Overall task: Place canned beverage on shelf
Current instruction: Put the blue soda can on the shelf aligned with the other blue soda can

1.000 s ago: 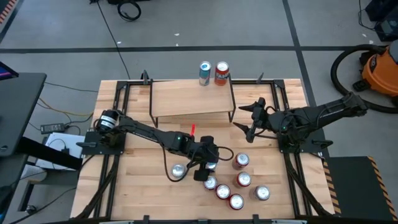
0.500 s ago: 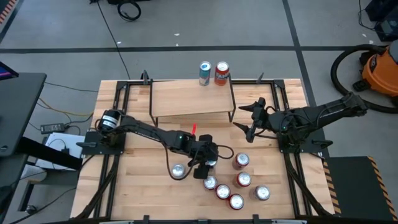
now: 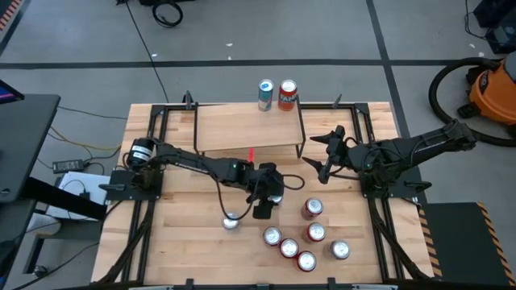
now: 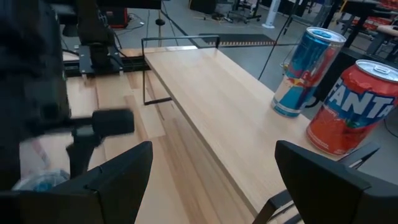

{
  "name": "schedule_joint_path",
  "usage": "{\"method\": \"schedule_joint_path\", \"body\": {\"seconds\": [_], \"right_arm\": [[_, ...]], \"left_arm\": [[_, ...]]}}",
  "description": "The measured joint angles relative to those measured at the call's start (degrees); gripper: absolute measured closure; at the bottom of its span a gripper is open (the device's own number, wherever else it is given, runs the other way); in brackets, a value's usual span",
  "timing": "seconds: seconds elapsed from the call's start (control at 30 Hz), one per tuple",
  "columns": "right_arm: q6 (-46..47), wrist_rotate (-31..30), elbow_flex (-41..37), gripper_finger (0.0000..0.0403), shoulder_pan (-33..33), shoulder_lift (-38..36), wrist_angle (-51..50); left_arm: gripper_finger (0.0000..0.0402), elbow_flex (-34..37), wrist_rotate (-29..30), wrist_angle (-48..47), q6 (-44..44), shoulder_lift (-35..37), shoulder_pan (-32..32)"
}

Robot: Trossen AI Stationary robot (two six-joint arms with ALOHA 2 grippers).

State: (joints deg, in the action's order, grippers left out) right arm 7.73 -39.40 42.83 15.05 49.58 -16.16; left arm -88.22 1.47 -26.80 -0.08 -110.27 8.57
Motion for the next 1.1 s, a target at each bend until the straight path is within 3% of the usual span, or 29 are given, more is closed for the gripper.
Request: {"method": "schedule_joint_path", "body": {"seconds": [0.3,0.7,1.1], "right_arm": [[-0.2,0.0,0.0,0.0053,0.0,0.0,-0.2],[-0.4,0.0,0.0,0.0053,-0.1,0.0,0.1],[-1.8,0.0,0.0,0.0053,-0.2,0.0,1.4]], "left_arm": [[0.0158,-0.5,-3.1,-2.3,2.5,5.0,-3.5],[0.0157,-0.6,-5.4,-4.4,5.0,16.7,-11.4],[0.0155,-2.7,-5.2,-4.3,7.4,17.2,-24.0]]}}
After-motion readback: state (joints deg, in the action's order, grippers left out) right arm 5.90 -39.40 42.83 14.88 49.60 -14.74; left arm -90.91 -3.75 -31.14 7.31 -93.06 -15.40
